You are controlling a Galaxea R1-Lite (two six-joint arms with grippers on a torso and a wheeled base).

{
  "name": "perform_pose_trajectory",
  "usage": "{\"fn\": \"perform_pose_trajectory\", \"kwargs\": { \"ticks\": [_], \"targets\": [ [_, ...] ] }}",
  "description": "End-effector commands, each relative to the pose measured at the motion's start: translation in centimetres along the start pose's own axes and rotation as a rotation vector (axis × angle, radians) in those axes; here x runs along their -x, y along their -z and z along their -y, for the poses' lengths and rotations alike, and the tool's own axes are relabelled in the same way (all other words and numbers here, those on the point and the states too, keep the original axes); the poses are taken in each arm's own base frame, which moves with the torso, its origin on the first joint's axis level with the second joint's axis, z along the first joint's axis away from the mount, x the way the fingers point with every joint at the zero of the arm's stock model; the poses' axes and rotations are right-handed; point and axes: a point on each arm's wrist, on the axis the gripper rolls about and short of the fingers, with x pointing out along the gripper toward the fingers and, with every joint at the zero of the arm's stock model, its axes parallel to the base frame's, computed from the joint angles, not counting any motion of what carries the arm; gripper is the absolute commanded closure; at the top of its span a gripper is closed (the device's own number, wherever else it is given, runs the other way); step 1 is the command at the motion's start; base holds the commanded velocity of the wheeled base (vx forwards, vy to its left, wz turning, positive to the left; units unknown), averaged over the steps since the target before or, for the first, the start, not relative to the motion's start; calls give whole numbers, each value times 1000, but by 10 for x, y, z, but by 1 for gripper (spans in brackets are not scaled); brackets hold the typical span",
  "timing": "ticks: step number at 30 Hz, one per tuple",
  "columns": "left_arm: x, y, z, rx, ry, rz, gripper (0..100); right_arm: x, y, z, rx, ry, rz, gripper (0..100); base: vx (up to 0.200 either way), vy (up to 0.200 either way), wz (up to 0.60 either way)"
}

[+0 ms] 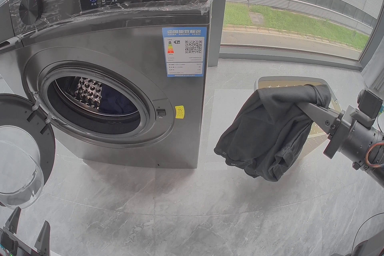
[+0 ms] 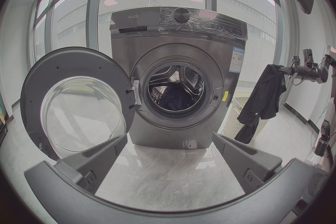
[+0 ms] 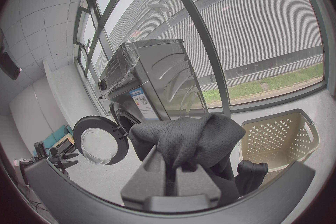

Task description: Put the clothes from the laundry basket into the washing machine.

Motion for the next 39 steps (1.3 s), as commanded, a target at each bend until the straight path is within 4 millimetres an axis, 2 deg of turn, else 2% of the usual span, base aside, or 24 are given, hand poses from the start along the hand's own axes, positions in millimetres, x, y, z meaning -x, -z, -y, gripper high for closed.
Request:
{"fn": "perform_pose_trajectory", "kwargs": {
  "ticks": [1, 6, 30, 39],
  "targets": [
    [0, 5, 0, 0, 0, 0, 0, -1, 1, 0, -1, -2, -5, 100, 0, 0, 0],
    [0, 5, 0, 0, -2, 0, 0, -1, 2, 0, -2, -1, -7, 100, 0, 0, 0],
    [0, 5, 0, 0, -2, 0, 0, -2, 3, 0, -4, -1, -11, 100, 0, 200, 0],
    [0, 5, 0, 0, -2, 0, 0, -2, 3, 0, -4, -1, -11, 100, 0, 0, 0]
  ]
}}
